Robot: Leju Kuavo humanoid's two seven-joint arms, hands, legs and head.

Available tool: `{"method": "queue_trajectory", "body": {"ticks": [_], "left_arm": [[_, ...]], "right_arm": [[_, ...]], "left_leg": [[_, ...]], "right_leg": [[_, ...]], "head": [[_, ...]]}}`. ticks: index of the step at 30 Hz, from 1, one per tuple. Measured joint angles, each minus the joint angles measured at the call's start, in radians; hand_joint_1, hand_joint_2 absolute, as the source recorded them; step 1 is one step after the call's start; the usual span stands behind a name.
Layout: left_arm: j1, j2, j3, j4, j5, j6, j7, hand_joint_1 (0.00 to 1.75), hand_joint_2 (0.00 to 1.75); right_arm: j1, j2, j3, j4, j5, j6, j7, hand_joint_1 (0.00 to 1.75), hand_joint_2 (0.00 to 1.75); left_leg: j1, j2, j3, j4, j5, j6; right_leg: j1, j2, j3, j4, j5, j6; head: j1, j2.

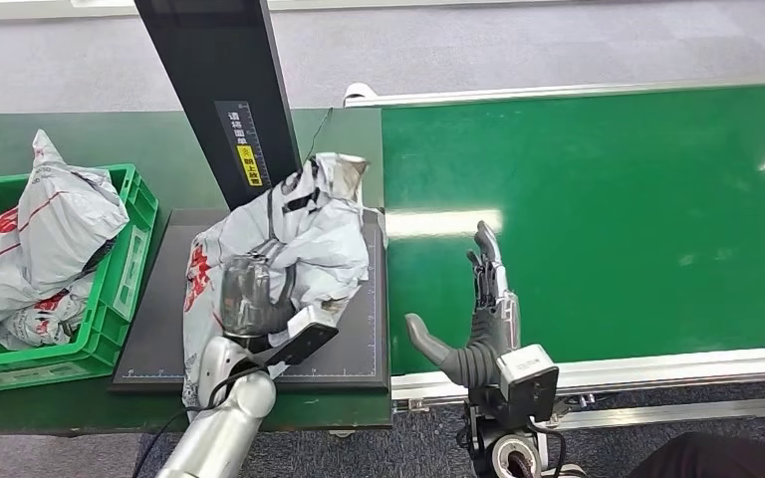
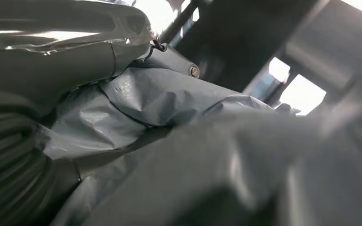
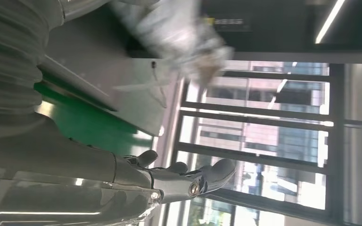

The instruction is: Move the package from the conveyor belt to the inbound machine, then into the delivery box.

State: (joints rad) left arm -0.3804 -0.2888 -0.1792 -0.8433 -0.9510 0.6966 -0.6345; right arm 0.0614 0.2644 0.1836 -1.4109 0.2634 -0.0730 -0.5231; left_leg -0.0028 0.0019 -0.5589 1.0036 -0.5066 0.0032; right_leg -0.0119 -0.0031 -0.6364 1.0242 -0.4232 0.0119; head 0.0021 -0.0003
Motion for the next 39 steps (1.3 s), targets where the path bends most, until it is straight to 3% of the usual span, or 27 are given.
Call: {"method": "queue_trajectory", "body": {"ticks": [3,9,16,21,25,30,34,39], "left_arm": [[0.084,-0.008,0.043,-0.266,0.056,0.002,-0.055,1.59,1.75],[0.196,-0.005,0.058,-0.704,0.143,0.003,-0.062,1.56,1.75],[0.247,-0.005,0.084,-1.020,0.185,0.002,-0.062,1.54,1.75],[0.236,-0.004,0.165,-1.115,0.171,0.001,-0.062,1.54,1.75],[0.160,0.013,0.279,-1.059,0.135,0.000,-0.062,1.53,1.75],[-0.032,0.091,0.450,-0.771,-0.003,-0.001,-0.027,1.57,1.75],[-0.201,0.175,0.533,-0.498,-0.190,-0.002,0.105,1.69,1.75],[-0.395,0.279,0.563,-0.174,-0.402,-0.001,0.324,1.72,1.75]], "right_arm": [[-0.001,-0.001,0.000,0.038,0.019,-0.001,0.005,0.00,1.75],[-0.002,0.000,-0.002,0.068,0.044,-0.001,0.017,0.00,1.75],[-0.006,0.000,-0.011,0.087,0.054,0.006,0.020,0.00,1.75],[-0.019,0.000,-0.017,0.104,0.060,0.022,0.020,0.00,1.75],[-0.035,0.000,-0.015,0.125,0.062,0.035,0.015,0.00,1.75],[-0.053,0.000,-0.003,0.155,0.054,0.043,0.004,0.00,1.75],[-0.055,0.000,0.003,0.168,0.050,0.052,0.001,0.00,1.75],[-0.056,0.000,0.010,0.182,0.050,0.055,0.000,0.00,1.75]], "left_leg": [[0.000,0.000,-0.002,0.000,0.000,0.000],[0.000,0.000,-0.003,0.000,0.000,0.000],[0.000,0.000,-0.003,0.000,0.000,0.000],[0.000,0.000,-0.002,0.000,0.000,0.000],[0.000,-0.001,-0.001,0.000,0.001,-0.001],[0.000,-0.001,-0.001,0.000,0.004,-0.001],[0.001,0.000,-0.001,0.000,0.005,-0.002],[0.002,0.000,-0.002,0.000,0.006,-0.003]], "right_leg": [[0.000,0.000,-0.002,0.000,0.000,0.000],[0.000,0.000,-0.002,0.000,0.000,0.000],[0.000,0.000,-0.002,0.000,0.000,0.000],[0.000,-0.001,-0.002,0.000,0.000,0.000],[0.000,-0.001,-0.001,0.000,0.000,0.000],[0.000,-0.001,-0.001,0.001,0.002,-0.002],[0.001,0.000,-0.002,0.001,0.003,-0.004],[0.002,0.000,-0.002,0.001,0.003,-0.004]], "head": [[0.000,0.000],[0.000,0.000],[0.000,0.000],[0.000,0.000],[0.000,0.000],[0.000,0.000],[0.000,0.000],[0.000,0.000]]}}
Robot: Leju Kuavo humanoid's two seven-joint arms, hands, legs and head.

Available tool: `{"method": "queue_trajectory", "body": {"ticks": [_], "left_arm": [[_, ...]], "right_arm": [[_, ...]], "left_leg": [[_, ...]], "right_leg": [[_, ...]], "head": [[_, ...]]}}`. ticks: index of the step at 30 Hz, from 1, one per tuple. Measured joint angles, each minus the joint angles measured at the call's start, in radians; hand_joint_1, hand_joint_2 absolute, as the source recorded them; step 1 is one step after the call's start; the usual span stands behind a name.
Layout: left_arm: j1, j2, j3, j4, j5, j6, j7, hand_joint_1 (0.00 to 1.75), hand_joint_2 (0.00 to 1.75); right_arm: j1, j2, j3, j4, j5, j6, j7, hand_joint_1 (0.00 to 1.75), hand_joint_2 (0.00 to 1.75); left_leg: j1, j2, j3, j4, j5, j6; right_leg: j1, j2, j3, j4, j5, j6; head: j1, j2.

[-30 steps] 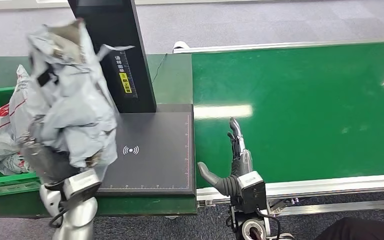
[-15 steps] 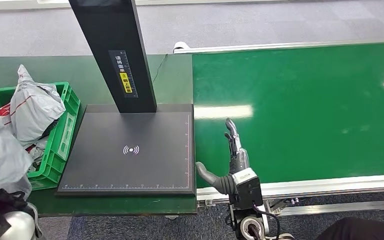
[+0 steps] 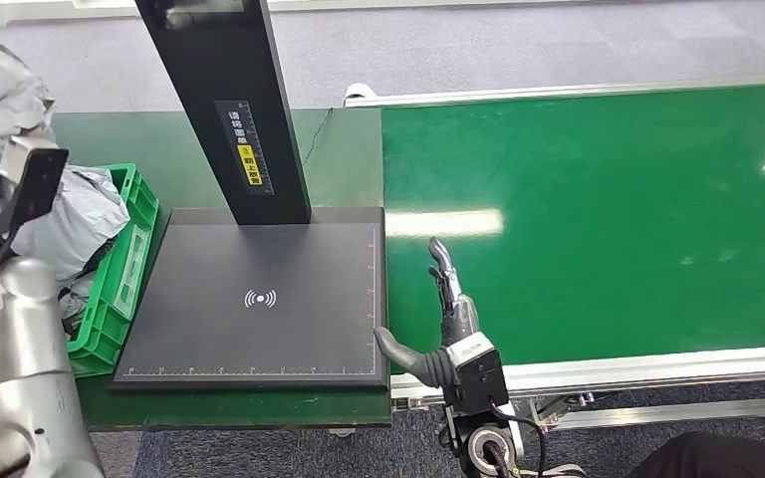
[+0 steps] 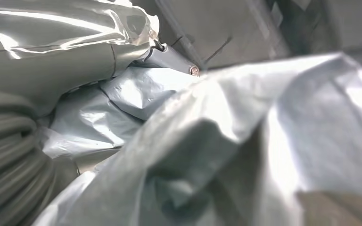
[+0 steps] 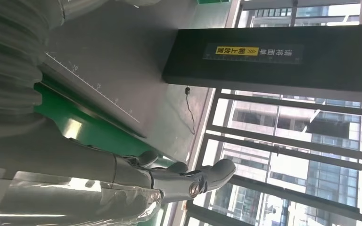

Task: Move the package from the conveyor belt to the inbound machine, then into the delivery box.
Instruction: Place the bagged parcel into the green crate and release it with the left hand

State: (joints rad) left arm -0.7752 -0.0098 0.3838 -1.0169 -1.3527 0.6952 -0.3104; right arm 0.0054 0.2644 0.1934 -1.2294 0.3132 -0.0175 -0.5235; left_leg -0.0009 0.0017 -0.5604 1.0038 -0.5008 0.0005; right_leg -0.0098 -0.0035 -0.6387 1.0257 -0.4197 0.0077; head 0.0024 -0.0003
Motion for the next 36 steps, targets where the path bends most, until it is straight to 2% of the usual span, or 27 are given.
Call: {"method": "queue_trajectory", "body": {"ticks": [6,10,13,16,20,23,29,30,33,34,36], "left_arm": [[-0.162,0.101,-0.003,0.281,-0.082,0.001,0.142,1.71,1.75],[-0.237,0.150,-0.015,0.403,-0.105,-0.004,0.198,1.70,1.75],[-0.272,0.174,-0.024,0.469,-0.135,-0.047,0.259,1.59,1.75],[-0.297,0.189,-0.036,0.523,-0.180,-0.166,0.363,1.51,1.75],[-0.311,0.194,-0.054,0.571,-0.210,-0.305,0.455,1.53,1.75],[-0.312,0.193,-0.070,0.596,-0.211,-0.371,0.486,1.56,1.75],[-0.312,0.189,-0.086,0.628,-0.212,-0.410,0.495,1.48,1.75],[-0.312,0.189,-0.089,0.631,-0.212,-0.414,0.497,1.25,1.75],[-0.311,0.189,-0.093,0.637,-0.214,-0.417,0.501,0.14,1.75],[-0.311,0.189,-0.093,0.639,-0.214,-0.416,0.502,0.00,1.75],[-0.310,0.189,-0.093,0.640,-0.213,-0.409,0.504,0.00,1.75]], "right_arm": [[0.000,-0.001,0.010,0.010,-0.001,0.005,0.000,0.00,1.75],[0.001,-0.004,0.018,0.012,-0.004,0.007,-0.002,0.00,1.75],[0.001,-0.006,0.020,0.012,-0.007,0.008,-0.003,0.00,1.75],[0.001,-0.006,0.020,0.012,-0.010,0.010,-0.003,0.00,1.75],[0.004,-0.007,0.019,0.012,-0.011,0.016,-0.001,0.00,1.75],[0.006,-0.007,0.017,0.011,-0.010,0.017,0.002,0.00,1.75],[0.006,-0.007,0.015,0.011,-0.009,0.017,0.002,0.00,1.75],[0.006,-0.007,0.015,0.011,-0.009,0.017,0.003,0.00,1.75],[0.006,-0.007,0.015,0.011,-0.008,0.017,0.003,0.00,1.75],[0.006,-0.007,0.014,0.011,-0.008,0.017,0.003,0.00,1.75],[0.006,-0.007,0.014,0.011,-0.007,0.017,0.003,0.00,1.75]], "left_leg": [[0.001,0.000,-0.003,0.000,0.000,0.000],[0.001,0.000,-0.004,0.000,0.000,0.000],[0.001,0.000,-0.004,0.000,0.000,0.000],[0.001,0.000,-0.004,0.000,0.000,0.000],[0.001,0.000,-0.004,0.000,0.000,0.000],[0.001,0.000,-0.005,0.000,0.000,0.000],[0.001,0.000,-0.005,0.000,0.000,0.000],[0.001,0.000,-0.005,0.000,0.000,0.000],[0.001,0.000,-0.005,0.000,0.000,0.000],[0.001,0.000,-0.005,0.000,0.000,0.000],[0.001,0.000,-0.005,0.000,0.000,0.000]], "right_leg": [[0.001,0.000,-0.003,0.000,0.000,0.000],[0.001,0.000,-0.004,0.000,0.000,0.000],[0.001,0.000,-0.004,0.000,0.000,0.000],[0.001,0.000,-0.005,0.000,0.000,0.000],[0.001,0.000,-0.005,0.000,0.000,0.000],[0.001,0.000,-0.005,0.000,0.000,0.000],[0.001,0.000,-0.005,0.000,0.000,0.000],[0.001,0.000,-0.005,0.000,0.000,0.000],[0.001,0.000,-0.005,0.000,0.000,0.000],[0.001,0.000,-0.005,0.000,0.000,0.000],[0.001,0.000,-0.005,0.000,0.000,0.000]], "head": [[0.000,0.000],[0.000,0.000],[0.000,0.000],[0.000,0.000],[0.000,0.000],[0.000,0.000],[0.000,0.000],[0.000,0.000],[0.000,0.000],[0.000,0.000],[0.000,0.000]]}}
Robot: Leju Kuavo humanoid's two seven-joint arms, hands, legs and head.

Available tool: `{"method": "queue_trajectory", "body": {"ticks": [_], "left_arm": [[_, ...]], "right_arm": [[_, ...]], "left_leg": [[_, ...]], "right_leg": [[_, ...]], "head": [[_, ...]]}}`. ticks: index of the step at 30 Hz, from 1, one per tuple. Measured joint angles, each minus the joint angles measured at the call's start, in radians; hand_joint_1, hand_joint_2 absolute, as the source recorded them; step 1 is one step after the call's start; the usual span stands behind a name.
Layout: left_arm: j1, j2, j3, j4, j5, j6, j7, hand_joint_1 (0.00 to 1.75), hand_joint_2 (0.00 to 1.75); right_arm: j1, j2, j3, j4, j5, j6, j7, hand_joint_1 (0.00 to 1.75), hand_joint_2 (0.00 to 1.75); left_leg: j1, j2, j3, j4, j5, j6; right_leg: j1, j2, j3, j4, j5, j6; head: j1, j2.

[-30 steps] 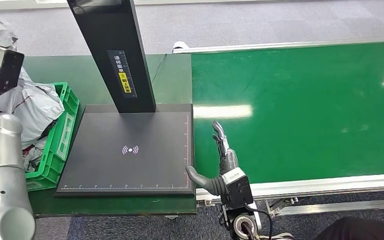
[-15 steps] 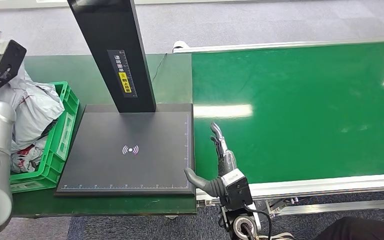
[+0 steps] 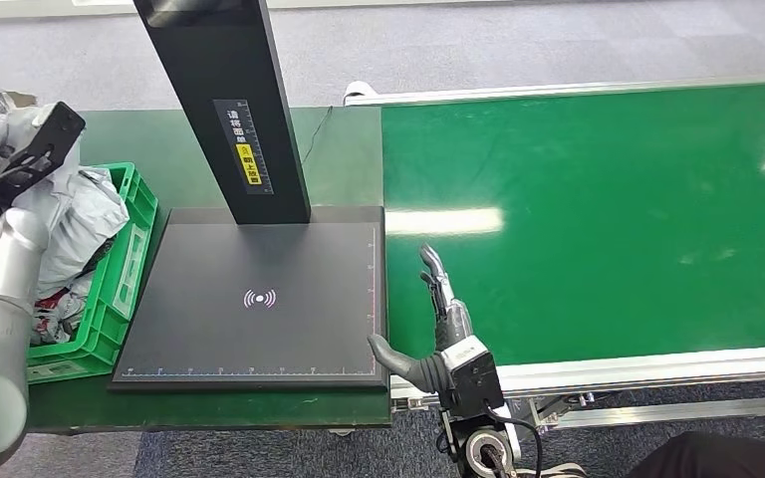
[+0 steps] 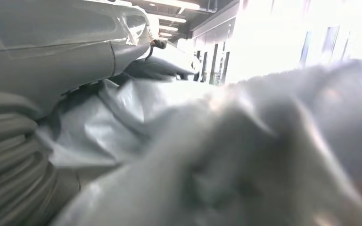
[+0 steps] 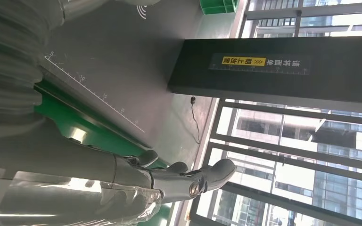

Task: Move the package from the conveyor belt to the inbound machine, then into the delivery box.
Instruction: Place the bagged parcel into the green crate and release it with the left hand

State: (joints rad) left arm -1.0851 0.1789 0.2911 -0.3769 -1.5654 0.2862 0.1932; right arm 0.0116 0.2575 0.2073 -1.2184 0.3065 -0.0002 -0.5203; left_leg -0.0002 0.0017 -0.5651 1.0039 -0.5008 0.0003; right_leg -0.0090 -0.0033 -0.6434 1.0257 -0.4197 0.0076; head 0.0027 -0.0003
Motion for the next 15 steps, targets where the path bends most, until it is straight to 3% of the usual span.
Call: {"method": "queue_trajectory", "body": {"ticks": [4,6,11,15], "left_arm": [[0.005,0.000,0.001,0.001,0.017,0.044,-0.014,0.00,1.75],[0.008,0.002,0.004,0.000,0.048,0.114,-0.054,0.00,1.75],[0.024,0.017,0.044,-0.032,0.207,0.343,-0.259,0.00,1.75],[0.047,0.028,0.080,-0.090,0.322,0.407,-0.396,0.00,1.75]], "right_arm": [[0.000,0.000,-0.002,0.000,0.005,0.001,0.000,0.00,1.75],[0.000,0.000,-0.004,0.000,0.007,0.002,0.000,0.00,1.75],[-0.001,0.000,-0.005,0.004,0.011,0.003,-0.002,0.00,1.75],[-0.003,0.000,-0.003,0.013,0.008,-0.005,-0.008,0.00,1.75]], "left_leg": [[0.000,0.000,0.000,0.000,0.000,0.000],[0.000,0.000,0.000,0.000,0.000,0.000],[0.000,0.000,-0.001,0.000,0.000,0.000],[0.000,0.000,-0.001,0.000,0.000,0.000]], "right_leg": [[0.000,0.000,0.000,0.000,0.000,0.000],[0.000,0.000,0.000,0.000,0.000,0.000],[0.000,0.000,0.000,0.000,0.000,0.000],[0.000,0.000,0.000,0.000,0.000,0.000]], "head": [[0.000,0.000],[0.000,0.000],[0.000,0.000],[0.000,0.000]]}}
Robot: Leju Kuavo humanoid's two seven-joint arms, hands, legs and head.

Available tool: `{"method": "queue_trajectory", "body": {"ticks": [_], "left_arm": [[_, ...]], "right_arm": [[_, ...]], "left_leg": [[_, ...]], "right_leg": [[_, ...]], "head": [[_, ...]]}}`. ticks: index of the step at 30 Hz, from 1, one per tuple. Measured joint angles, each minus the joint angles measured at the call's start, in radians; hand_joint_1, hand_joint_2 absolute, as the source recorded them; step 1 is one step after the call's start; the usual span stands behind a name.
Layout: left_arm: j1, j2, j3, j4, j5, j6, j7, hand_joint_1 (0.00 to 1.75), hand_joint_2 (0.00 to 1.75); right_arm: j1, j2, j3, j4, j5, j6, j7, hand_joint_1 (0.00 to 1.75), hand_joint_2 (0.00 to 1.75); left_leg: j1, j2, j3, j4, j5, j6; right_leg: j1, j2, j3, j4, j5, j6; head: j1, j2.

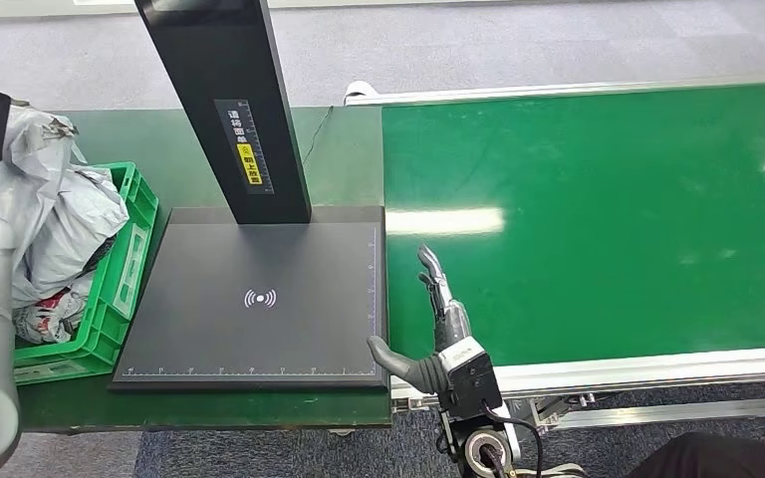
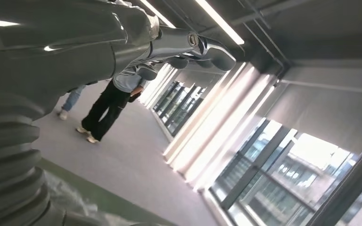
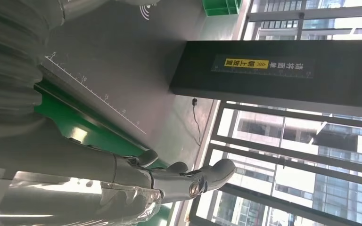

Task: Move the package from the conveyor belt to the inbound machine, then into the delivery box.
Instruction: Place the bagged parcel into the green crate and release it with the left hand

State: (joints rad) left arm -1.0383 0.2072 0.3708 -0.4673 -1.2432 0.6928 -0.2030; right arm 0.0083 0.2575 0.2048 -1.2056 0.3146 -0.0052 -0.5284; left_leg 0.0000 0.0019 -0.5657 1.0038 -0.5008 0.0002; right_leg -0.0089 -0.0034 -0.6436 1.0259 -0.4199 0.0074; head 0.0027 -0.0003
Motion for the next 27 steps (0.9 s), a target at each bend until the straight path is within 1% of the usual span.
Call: {"method": "queue_trajectory", "body": {"ticks": [5,8,11,13,15,17,20,22,24,26,27], "left_arm": [[0.049,-0.013,0.067,-0.147,0.107,0.006,-0.195,0.00,1.75],[0.077,-0.037,0.115,-0.238,0.190,0.006,-0.322,0.00,1.75],[0.118,-0.069,0.143,-0.330,0.327,0.006,-0.438,0.00,1.75],[0.171,-0.093,0.135,-0.413,0.459,0.006,-0.480,0.00,1.75],[0.239,-0.117,0.109,-0.505,0.571,0.006,-0.492,0.00,1.75],[0.325,-0.142,0.070,-0.609,0.668,0.005,-0.496,0.00,1.75],[0.510,-0.186,-0.030,-0.804,0.842,0.005,-0.499,0.00,1.75],[0.660,-0.216,-0.129,-0.943,0.940,0.001,-0.499,0.00,1.75],[0.806,-0.241,-0.248,-1.063,1.007,-0.014,-0.500,0.00,1.75],[0.923,-0.257,-0.361,-1.150,1.068,-0.065,-0.501,0.00,1.75],[0.972,-0.263,-0.412,-1.183,1.098,-0.107,-0.501,0.00,1.75]], "right_arm": [[-0.004,0.000,0.004,0.013,-0.007,-0.013,-0.005,0.00,1.75],[-0.004,0.000,0.004,0.017,-0.011,-0.018,-0.006,0.00,1.75],[-0.004,0.000,0.005,0.018,-0.014,-0.024,-0.007,0.00,1.75],[-0.002,0.000,0.005,0.018,-0.015,-0.032,-0.007,0.00,1.75],[0.001,0.000,0.005,0.018,-0.018,-0.038,-0.007,0.00,1.75],[0.007,0.000,0.004,0.018,-0.020,-0.044,-0.008,0.00,1.75],[0.023,-0.001,0.001,0.010,-0.022,-0.056,-0.008,0.00,1.75],[0.038,-0.001,-0.005,-0.001,-0.022,-0.062,-0.008,0.00,1.75],[0.053,-0.001,-0.012,-0.014,-0.023,-0.067,-0.008,0.00,1.75],[0.065,-0.001,-0.019,-0.026,-0.022,-0.070,-0.008,0.00,1.75],[0.070,-0.001,-0.023,-0.032,-0.022,-0.070,-0.007,0.00,1.75]], "left_leg": [[0.000,0.000,0.000,0.000,0.000,0.000],[0.000,0.000,0.000,0.000,0.000,0.000],[0.000,0.000,0.000,0.000,0.000,0.000],[0.000,0.001,0.001,0.000,0.000,0.000],[0.000,0.002,0.001,0.000,-0.001,-0.001],[-0.001,0.002,0.001,0.000,-0.001,-0.001],[-0.001,0.003,0.001,0.000,-0.003,-0.001],[-0.001,0.004,0.002,0.000,-0.005,-0.001],[-0.001,0.004,0.001,0.000,-0.006,0.000],[-0.002,0.004,0.001,0.000,-0.007,0.001],[-0.002,0.004,0.001,0.000,-0.007,0.001]], "right_leg": [[0.000,0.000,0.000,0.000,0.000,0.000],[0.000,0.000,0.000,0.000,0.000,0.000],[0.000,0.000,0.000,0.000,0.000,0.000],[0.000,0.001,0.000,-0.001,0.000,0.000],[0.000,0.001,0.000,-0.001,0.000,0.000],[0.000,0.001,0.000,-0.001,0.000,0.000],[0.000,0.003,0.000,-0.001,-0.001,0.000],[0.000,0.004,0.000,-0.002,-0.002,0.001],[-0.001,0.004,0.000,-0.003,-0.003,0.002],[-0.001,0.004,0.000,-0.003,-0.003,0.003],[-0.001,0.004,0.000,-0.003,-0.003,0.003]], "head": [[0.000,0.000],[0.000,0.000],[0.000,0.000],[0.000,0.000],[0.000,0.000],[0.000,0.000],[0.000,0.000],[0.000,0.000],[0.000,0.000],[0.000,0.000],[0.000,0.000]]}}
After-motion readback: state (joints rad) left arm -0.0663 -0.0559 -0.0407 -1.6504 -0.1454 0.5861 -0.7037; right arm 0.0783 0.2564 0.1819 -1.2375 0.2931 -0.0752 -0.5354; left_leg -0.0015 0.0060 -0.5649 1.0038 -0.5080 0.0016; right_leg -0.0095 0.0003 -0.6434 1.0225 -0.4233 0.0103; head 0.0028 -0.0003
